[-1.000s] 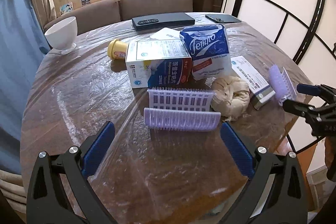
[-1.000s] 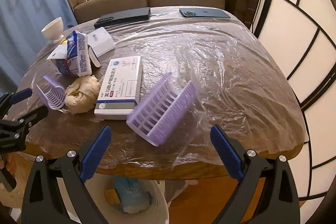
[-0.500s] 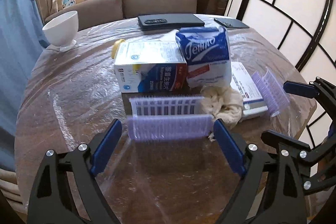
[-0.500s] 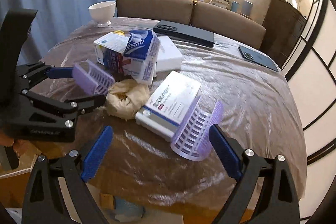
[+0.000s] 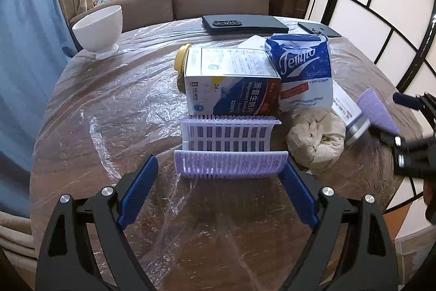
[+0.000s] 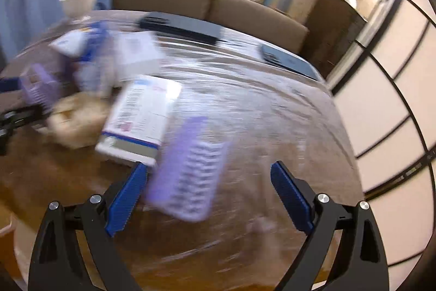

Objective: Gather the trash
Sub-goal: 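Move both tools back to the table toward the purple roller combs, then grasp a purple roller comb with the left tool while the right tool grasps another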

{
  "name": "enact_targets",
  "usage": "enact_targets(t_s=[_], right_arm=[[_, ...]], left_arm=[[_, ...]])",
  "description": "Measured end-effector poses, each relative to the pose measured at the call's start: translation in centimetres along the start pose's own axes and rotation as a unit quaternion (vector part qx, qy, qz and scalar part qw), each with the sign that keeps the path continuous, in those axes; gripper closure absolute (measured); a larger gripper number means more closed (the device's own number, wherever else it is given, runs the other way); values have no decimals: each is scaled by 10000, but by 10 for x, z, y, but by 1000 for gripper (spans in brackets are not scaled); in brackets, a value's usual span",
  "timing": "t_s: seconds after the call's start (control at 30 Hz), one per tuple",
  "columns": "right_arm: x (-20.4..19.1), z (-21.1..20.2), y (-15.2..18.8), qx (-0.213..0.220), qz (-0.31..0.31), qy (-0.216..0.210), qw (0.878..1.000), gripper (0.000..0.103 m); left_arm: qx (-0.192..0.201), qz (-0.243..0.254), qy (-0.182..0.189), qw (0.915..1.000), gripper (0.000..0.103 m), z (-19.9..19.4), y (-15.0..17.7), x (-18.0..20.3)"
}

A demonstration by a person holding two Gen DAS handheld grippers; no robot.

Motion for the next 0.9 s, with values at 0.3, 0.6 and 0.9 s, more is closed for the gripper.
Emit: enact_targets(t_s=[0.3,0.6,0.9], right_arm=[[9,-18,-29,383,658,-993,9921,12],[-54,3,-38,-11,-171,-1138,9934,29],[-54,18,-30,-147,-82,-1209,9925,29]], left_arm=[[91,-126,102,9998,13,-6,3,4],[66,48,35,10000,19,-1,1,7],[66,-15,24,10000,19,-2,1,3]])
Point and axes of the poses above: each gripper's, at about its wrist camera, not at the fingertips, and z roughly the way its jaws point, x to its right, y to its underside, the point moved 6 cm from there along z, roughly the way its jaws point, and after that the axes turned 9 degrees about y, right-handed, at the moved point
